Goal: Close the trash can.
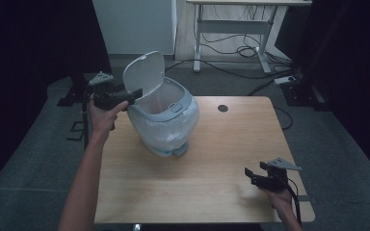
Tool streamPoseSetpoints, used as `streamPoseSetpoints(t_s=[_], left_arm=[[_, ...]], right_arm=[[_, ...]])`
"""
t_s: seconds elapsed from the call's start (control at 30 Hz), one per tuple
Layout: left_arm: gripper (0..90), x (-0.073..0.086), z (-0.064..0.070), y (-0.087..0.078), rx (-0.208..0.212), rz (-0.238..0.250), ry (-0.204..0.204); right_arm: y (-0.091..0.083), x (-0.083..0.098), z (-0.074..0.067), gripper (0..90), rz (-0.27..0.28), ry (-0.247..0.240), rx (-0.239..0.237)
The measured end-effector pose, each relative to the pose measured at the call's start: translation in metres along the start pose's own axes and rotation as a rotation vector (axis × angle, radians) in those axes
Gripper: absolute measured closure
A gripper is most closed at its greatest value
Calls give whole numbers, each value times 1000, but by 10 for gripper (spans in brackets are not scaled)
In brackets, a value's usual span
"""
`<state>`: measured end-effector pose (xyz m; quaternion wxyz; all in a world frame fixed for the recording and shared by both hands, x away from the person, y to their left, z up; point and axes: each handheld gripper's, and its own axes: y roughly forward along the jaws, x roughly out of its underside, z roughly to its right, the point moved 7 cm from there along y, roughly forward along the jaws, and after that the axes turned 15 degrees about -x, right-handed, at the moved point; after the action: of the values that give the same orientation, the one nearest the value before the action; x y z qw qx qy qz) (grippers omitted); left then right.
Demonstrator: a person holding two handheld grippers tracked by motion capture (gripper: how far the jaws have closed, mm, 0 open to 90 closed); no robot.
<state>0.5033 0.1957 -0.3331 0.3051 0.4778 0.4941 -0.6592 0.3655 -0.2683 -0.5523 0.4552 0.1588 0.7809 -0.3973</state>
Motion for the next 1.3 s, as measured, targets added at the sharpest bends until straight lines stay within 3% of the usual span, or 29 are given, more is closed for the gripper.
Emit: streamPoseSetpoints(t_s=[0.17,0.27,0.3,0.5,0.63,0.77,1.07,1.3], left_arm=[[182,-7,8,0,53,24,0],[180,-7,11,0,27,14,57],[180,-6,12,-1,31,14,60],[190,-9,29,-13,105,51,60],[185,-3,48,-14,131,27,104],[172,10,63,-9,170,-19,88],[178,23,70,12,139,-86,27],[195,23,77,22,26,-91,67]], right_arm=[[0,1,1,242,-2,1,5],[0,2,2,241,-2,3,9],[0,2,2,242,-3,4,10],[2,3,-1,241,-10,-1,4],[3,1,-4,241,-6,-14,-4],[2,0,-6,240,1,-14,-12],[3,2,-7,236,-17,-6,-26],[3,3,-6,235,-18,11,-37]])
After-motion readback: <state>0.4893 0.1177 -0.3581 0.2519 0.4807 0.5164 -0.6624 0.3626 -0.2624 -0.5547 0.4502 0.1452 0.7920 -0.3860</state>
